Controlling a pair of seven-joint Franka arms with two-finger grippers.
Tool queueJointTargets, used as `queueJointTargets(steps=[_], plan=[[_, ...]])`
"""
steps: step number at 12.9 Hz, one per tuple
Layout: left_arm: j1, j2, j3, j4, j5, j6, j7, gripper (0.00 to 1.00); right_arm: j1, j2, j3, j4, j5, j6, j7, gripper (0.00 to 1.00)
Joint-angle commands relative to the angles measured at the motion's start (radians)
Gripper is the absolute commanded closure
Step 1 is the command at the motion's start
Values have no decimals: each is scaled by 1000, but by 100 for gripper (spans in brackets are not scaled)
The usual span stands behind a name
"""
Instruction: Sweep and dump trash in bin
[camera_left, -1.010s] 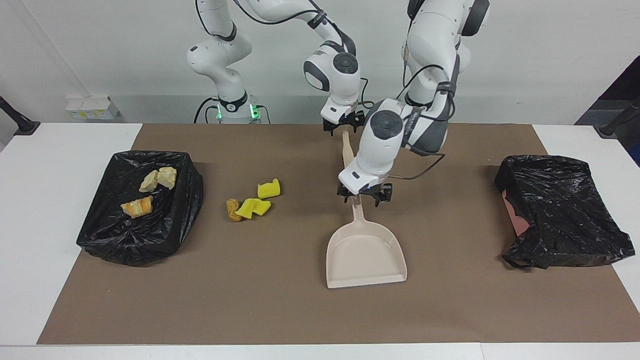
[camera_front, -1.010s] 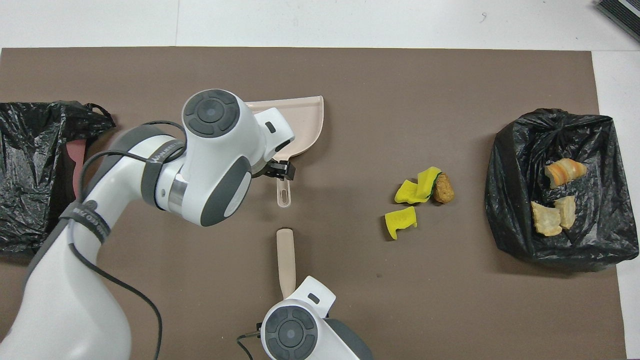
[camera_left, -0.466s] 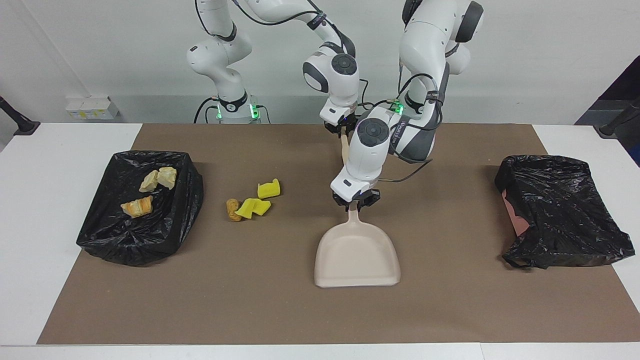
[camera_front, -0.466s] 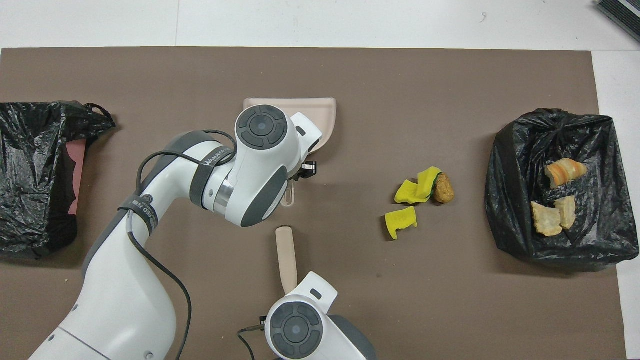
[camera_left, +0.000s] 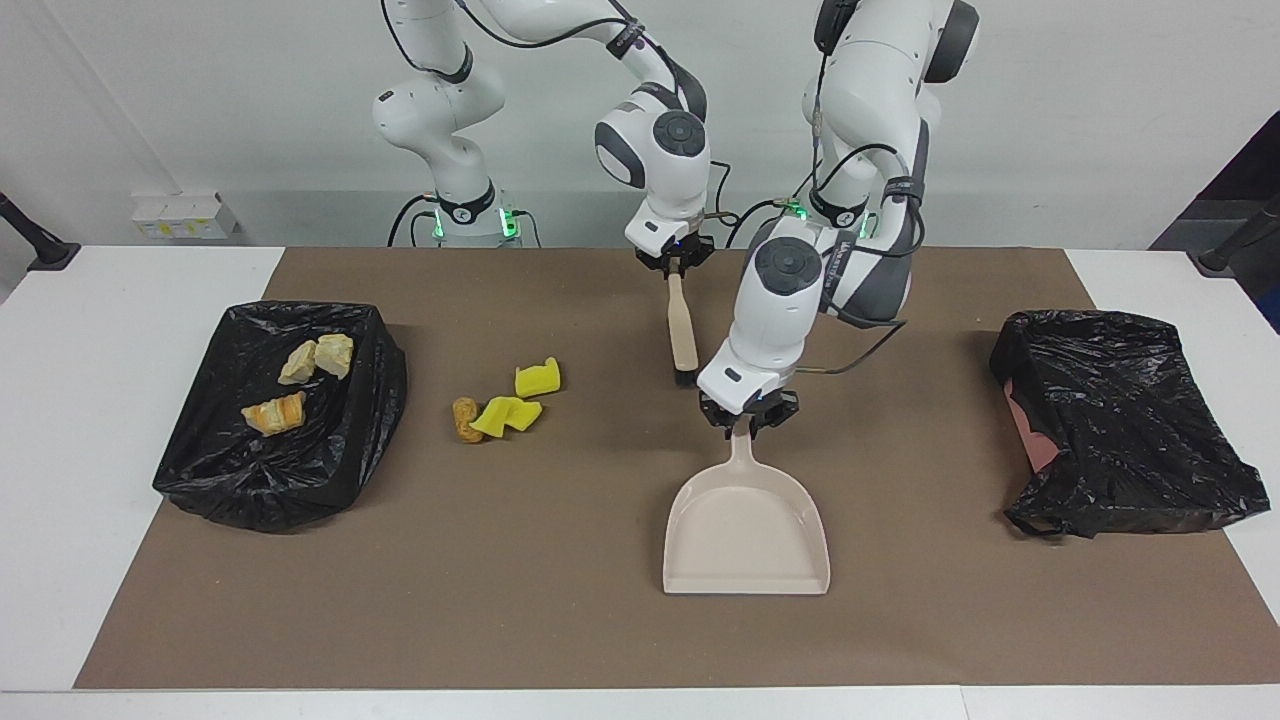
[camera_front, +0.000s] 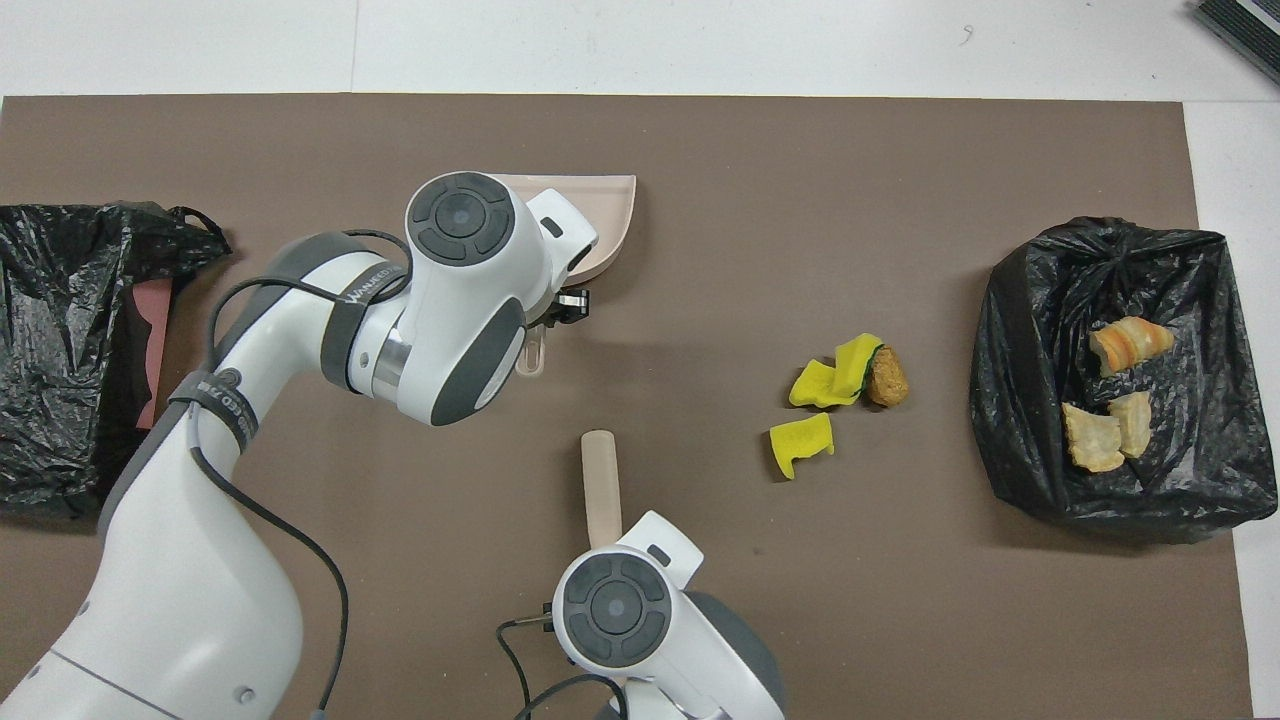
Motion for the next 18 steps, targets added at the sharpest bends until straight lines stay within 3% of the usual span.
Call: queueJointTargets(steps=[1, 4, 6, 12, 15, 18], plan=[[38, -48, -5, -7, 25, -19, 149, 100, -122, -125, 3, -11, -14, -144, -87, 100], [95, -79, -6, -8, 27, -17, 429, 100, -242, -202, 2, -14, -139, -236, -106, 100], [121, -100, -6, -18, 27, -43, 590, 100, -336, -205, 2, -23, -198, -265, -136, 100], [167, -128, -5, -27, 27, -123, 1288, 100, -574, -207, 5, -83, -416, -273, -500, 100], [163, -177, -6, -112, 29, -123, 1528, 100, -609, -193, 6, -120, -436, -261, -535, 100], [106, -253, -9, -247, 30, -102, 1552, 100, -599, -176, 9, -184, -465, -192, -542, 100]])
